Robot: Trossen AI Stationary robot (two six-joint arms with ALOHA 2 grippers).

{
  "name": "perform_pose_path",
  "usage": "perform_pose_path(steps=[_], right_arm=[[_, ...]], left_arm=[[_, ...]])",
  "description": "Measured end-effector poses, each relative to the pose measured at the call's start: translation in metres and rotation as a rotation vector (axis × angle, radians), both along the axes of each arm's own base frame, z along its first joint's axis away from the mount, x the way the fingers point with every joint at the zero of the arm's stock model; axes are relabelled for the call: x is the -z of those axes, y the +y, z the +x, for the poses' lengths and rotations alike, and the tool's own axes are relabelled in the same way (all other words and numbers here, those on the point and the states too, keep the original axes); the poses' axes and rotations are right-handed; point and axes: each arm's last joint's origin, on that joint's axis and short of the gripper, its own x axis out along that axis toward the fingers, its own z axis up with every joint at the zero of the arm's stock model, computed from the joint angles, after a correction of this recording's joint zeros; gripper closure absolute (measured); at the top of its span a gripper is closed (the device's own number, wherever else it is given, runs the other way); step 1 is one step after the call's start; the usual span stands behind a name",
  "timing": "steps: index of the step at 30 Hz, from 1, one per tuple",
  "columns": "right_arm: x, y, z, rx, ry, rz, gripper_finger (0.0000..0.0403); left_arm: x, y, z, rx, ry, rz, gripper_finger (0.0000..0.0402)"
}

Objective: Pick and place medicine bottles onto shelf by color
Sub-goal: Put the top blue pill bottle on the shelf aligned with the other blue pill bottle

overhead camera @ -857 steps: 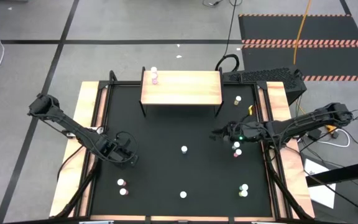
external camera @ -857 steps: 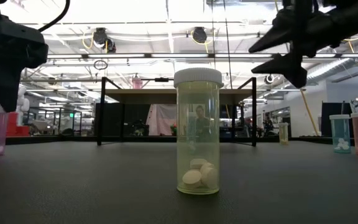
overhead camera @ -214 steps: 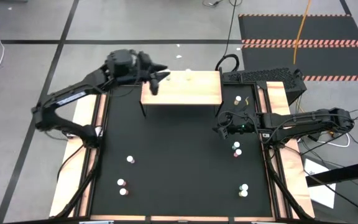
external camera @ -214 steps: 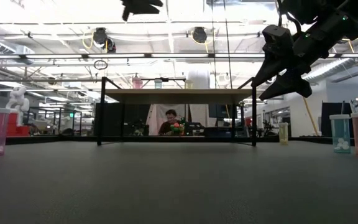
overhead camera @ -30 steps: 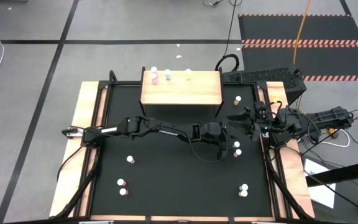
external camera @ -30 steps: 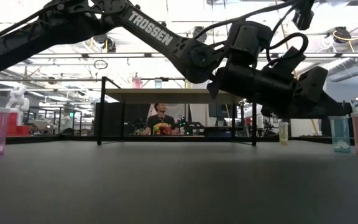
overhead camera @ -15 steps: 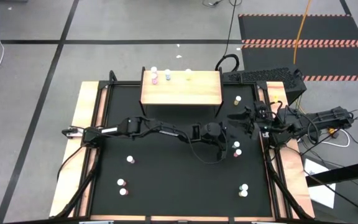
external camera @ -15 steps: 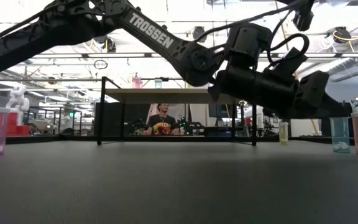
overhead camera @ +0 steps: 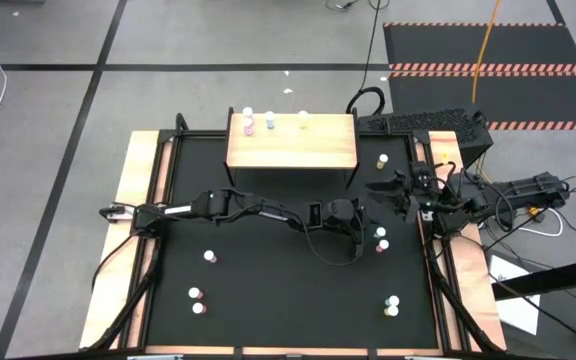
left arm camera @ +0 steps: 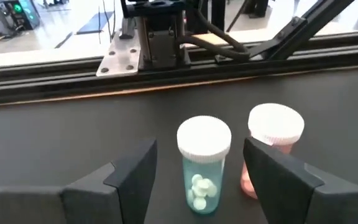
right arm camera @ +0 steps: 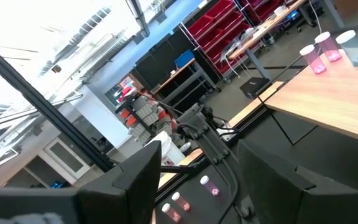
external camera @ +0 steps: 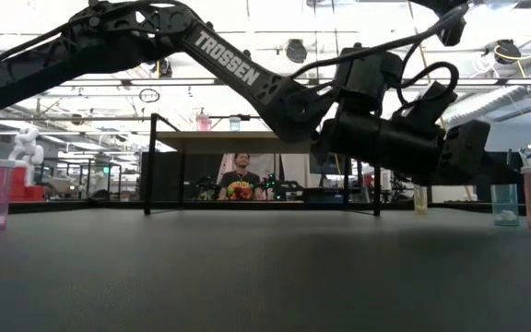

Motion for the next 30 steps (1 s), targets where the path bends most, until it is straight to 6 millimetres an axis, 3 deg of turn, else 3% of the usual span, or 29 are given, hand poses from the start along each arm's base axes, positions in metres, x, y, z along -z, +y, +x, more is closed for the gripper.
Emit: perform_pose_path(steps=[30], right_arm=[[-0.0005, -0.0011, -0.0012, 0.029, -0.004, 0.003, 0.0195]], left_arm=[[0.0007, 0.0030, 0.0012, 0.049, -0.061, -0.005, 0.0160]])
